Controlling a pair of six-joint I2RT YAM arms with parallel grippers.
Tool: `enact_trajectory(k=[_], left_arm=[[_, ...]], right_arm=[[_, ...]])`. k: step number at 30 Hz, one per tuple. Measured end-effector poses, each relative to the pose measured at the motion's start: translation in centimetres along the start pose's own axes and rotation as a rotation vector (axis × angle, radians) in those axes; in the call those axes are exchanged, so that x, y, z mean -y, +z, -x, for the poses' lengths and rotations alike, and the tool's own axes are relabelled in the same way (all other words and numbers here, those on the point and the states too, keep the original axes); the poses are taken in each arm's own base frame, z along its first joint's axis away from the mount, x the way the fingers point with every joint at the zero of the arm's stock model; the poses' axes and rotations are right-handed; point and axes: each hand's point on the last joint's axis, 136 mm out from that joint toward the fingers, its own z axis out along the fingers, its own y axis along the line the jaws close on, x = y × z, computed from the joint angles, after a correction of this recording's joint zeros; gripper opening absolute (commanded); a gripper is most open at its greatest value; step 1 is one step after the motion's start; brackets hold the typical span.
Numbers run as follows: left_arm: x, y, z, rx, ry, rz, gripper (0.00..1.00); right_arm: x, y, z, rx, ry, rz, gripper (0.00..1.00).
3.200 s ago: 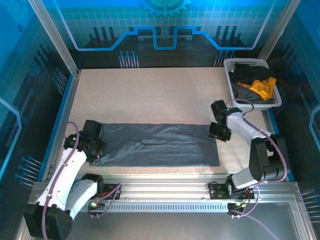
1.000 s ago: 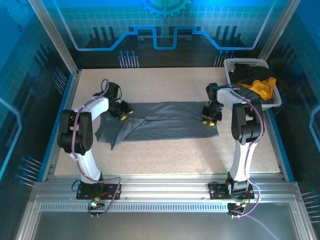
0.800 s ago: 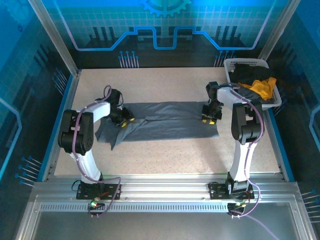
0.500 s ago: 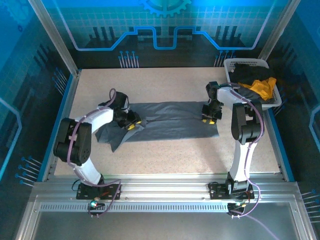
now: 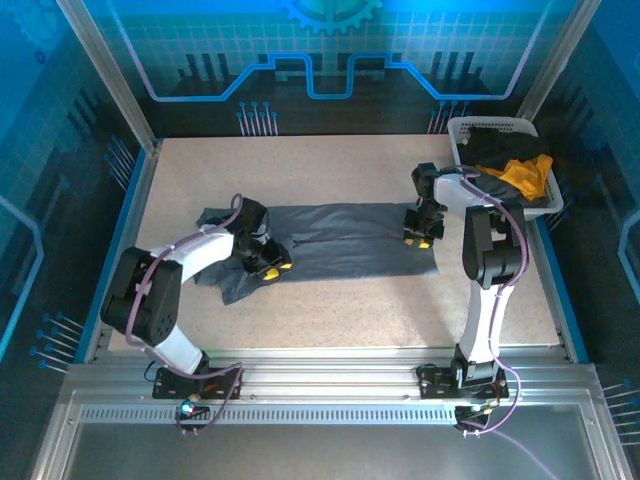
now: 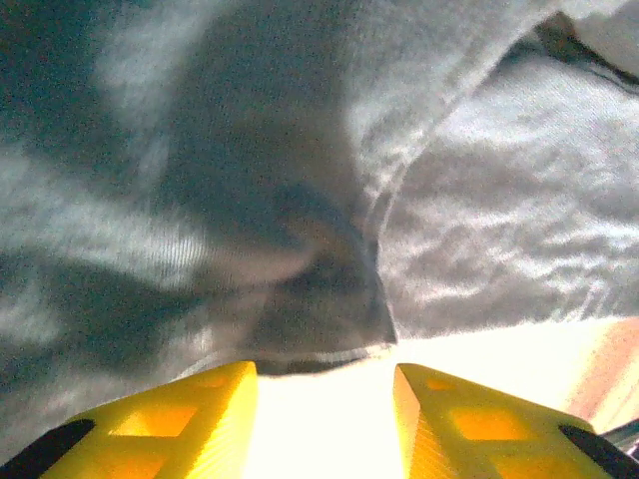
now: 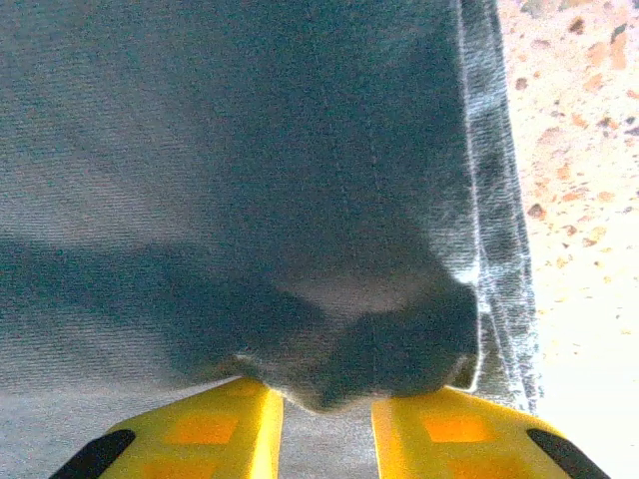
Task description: Fold and stack the t-shirts
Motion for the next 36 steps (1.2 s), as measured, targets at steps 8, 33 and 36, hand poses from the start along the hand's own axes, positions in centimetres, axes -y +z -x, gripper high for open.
enact_trajectory(k=[8, 33, 36], left_arm=[[-5.2, -7.5, 4.4, 0.23, -0.218, 0.055, 0.43], [-14.1, -5.9, 13.2, 0.314, -0.248, 0.126, 0.31], [-13.7, -5.9, 13.3, 0.316, -0.243, 0.109, 0.28]], right_arm=[[0.0, -2.3, 0.9, 0.114, -0.017, 0.003, 0.39], [-5.9, -3.7, 0.2, 0.169, -0.178, 0.212, 0.5], [-5.9, -3.7, 0.2, 0.168, -0.178, 0.212, 0.5]])
